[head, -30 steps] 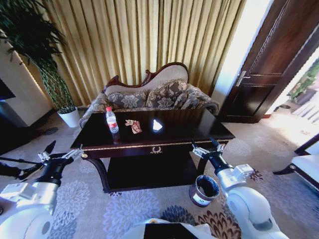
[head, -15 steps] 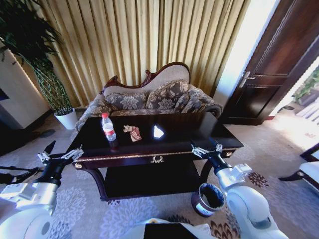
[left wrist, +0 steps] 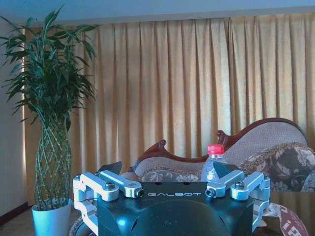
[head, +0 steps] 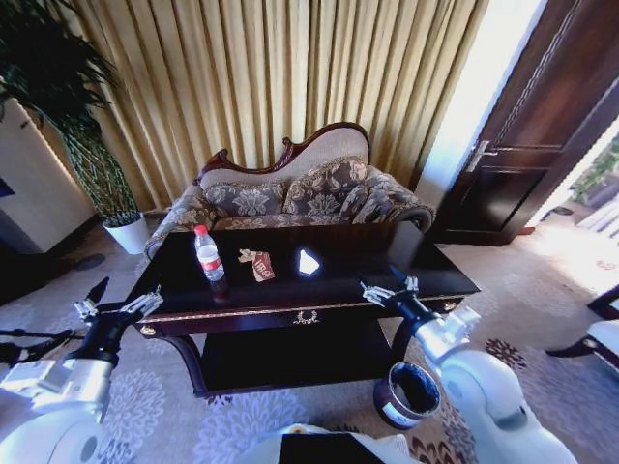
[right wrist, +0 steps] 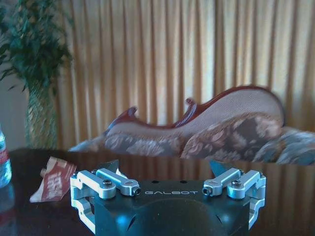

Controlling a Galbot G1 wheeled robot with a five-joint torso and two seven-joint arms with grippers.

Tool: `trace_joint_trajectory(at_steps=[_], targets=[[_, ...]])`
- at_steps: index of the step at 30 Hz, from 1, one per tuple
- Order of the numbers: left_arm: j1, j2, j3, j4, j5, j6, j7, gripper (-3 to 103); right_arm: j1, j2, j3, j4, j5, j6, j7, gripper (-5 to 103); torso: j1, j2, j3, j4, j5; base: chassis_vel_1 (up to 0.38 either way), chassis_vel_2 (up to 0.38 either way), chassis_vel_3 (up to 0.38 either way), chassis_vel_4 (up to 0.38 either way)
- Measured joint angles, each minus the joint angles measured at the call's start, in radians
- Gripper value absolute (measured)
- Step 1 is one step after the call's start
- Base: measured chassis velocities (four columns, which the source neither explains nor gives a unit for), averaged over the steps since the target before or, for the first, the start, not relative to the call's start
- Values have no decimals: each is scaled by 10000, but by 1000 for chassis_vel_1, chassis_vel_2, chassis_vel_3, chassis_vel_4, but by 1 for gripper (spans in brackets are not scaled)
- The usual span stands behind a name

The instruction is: Move to the front of the table and place the trash on the table into the trash bin.

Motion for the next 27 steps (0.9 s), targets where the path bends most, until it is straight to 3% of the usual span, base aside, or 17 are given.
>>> trace_joint_trajectory(at_steps=[7,11,17,27], targets=[[53,-188,-260,27,-19,-5,-22,100,2146,-935,-1986,-1397,882,-551,394,100,7,-3,2,1,-2,0,0,0,0],[167,-322,-348,19,-18,-2,-27,100,3325,-1030,-3114,-2114,1046,-661,449,100,6,-2,3,-1,0,0,0,0,0],[228,-427,-532,16,-14,-1,-29,100,5245,-624,-4492,-3374,1075,-672,625,100,7,-3,3,2,-5,0,0,0,0],[235,-515,-673,6,32,46,-35,100,6701,168,-5903,-5024,976,-670,703,100,7,-3,3,1,-3,0,0,0,0]])
